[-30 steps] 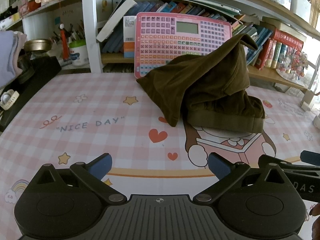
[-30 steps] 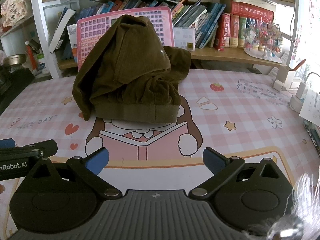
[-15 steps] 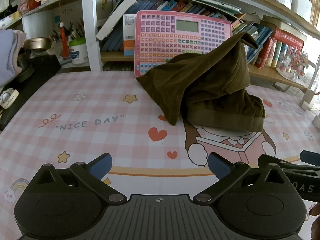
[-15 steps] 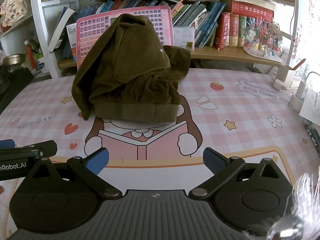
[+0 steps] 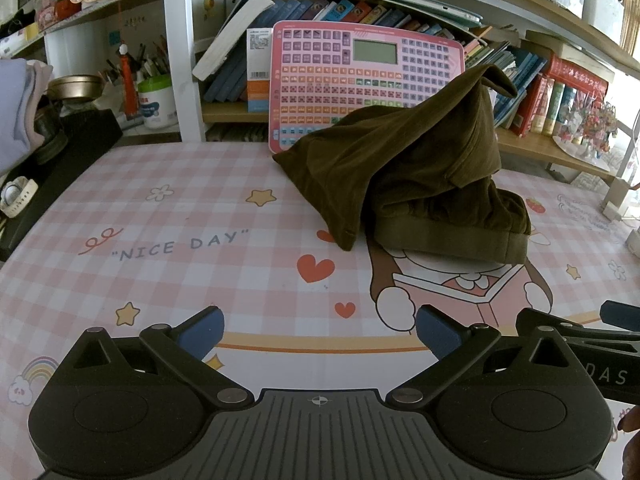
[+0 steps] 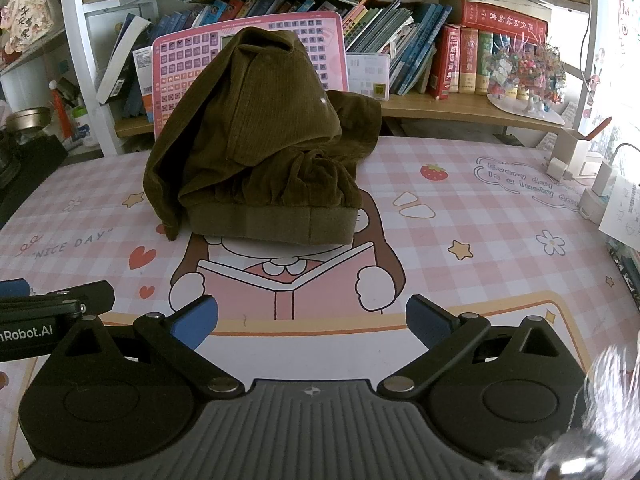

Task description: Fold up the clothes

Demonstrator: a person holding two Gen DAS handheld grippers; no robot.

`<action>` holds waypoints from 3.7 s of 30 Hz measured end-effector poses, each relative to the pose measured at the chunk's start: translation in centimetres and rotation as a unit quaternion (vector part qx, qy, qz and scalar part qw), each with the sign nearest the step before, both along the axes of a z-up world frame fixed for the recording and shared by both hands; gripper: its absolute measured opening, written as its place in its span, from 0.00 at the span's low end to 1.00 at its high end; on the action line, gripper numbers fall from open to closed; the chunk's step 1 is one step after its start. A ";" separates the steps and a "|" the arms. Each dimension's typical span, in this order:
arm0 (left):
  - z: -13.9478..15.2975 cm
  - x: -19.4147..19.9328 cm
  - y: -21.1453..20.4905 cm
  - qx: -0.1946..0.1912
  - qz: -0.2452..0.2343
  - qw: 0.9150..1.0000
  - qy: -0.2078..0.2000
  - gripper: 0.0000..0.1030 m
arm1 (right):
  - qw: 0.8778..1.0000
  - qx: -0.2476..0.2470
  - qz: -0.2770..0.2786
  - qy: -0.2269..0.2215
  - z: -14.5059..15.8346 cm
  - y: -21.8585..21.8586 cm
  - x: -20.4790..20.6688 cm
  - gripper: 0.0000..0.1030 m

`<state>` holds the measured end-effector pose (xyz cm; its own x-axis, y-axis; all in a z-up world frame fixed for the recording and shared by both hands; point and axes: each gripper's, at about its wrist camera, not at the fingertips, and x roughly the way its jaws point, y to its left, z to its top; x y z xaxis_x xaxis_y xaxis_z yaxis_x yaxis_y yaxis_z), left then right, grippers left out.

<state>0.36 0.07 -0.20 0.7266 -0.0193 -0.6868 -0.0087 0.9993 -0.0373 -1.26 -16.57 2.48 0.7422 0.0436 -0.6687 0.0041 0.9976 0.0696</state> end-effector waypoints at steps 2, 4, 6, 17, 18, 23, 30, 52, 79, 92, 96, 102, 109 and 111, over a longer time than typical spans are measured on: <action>0.0 0.0 0.0 0.000 0.000 1.000 0.000 1.00 | 1.000 0.000 0.000 0.000 0.0 0.0 0.0 0.98; 0.0 0.0 0.0 0.000 0.000 1.000 0.000 1.00 | 1.000 0.000 0.000 0.000 0.0 0.0 0.0 0.98; 0.0 0.0 0.0 0.000 0.000 1.000 0.000 1.00 | 1.000 0.001 0.000 0.000 0.0 0.0 0.0 0.98; 0.2 -0.2 -0.1 0.002 -0.001 1.000 -0.003 1.00 | 1.000 0.003 -0.004 -0.001 0.0 0.0 -0.1 0.98; 0.2 -0.3 -0.1 0.003 -0.001 1.000 -0.004 1.00 | 1.000 0.003 -0.004 -0.001 0.1 0.0 -0.1 0.98; 0.3 -0.4 -0.1 0.003 -0.001 1.000 -0.004 1.00 | 1.000 0.004 -0.004 -0.001 0.1 0.0 -0.2 0.98; 0.3 -0.3 0.0 0.003 0.000 1.000 -0.002 1.00 | 1.000 0.004 -0.004 0.000 0.1 0.0 -0.2 0.98; 0.0 0.1 -0.1 0.002 0.000 1.000 0.003 1.00 | 1.000 0.002 -0.006 0.004 -0.1 0.0 0.1 0.98; -0.3 1.5 -2.0 0.016 -0.011 1.000 0.012 1.00 | 0.999 0.028 0.005 0.021 -0.7 -2.5 0.8 0.98; 1.1 6.1 -5.2 0.066 -0.044 0.997 -0.013 1.00 | 0.997 0.073 -0.010 0.035 -1.6 -6.4 2.1 0.98; 1.7 8.1 -6.5 0.078 -0.051 0.995 -0.035 1.00 | 0.995 0.085 -0.006 0.041 -1.9 -7.6 2.1 0.98; 2.4 11.6 -8.7 0.112 -0.055 0.990 -0.071 1.00 | 0.994 0.098 0.011 0.050 -2.2 -9.4 1.5 0.98; 1.3 15.7 -10.9 0.136 -0.068 0.987 -0.058 0.96 | 0.990 0.129 0.023 0.059 -2.5 -11.4 0.0 0.98; 1.0 16.3 -10.4 0.113 -0.061 0.991 -0.045 0.75 | 0.988 0.140 0.026 0.059 -2.5 -11.9 -0.4 0.98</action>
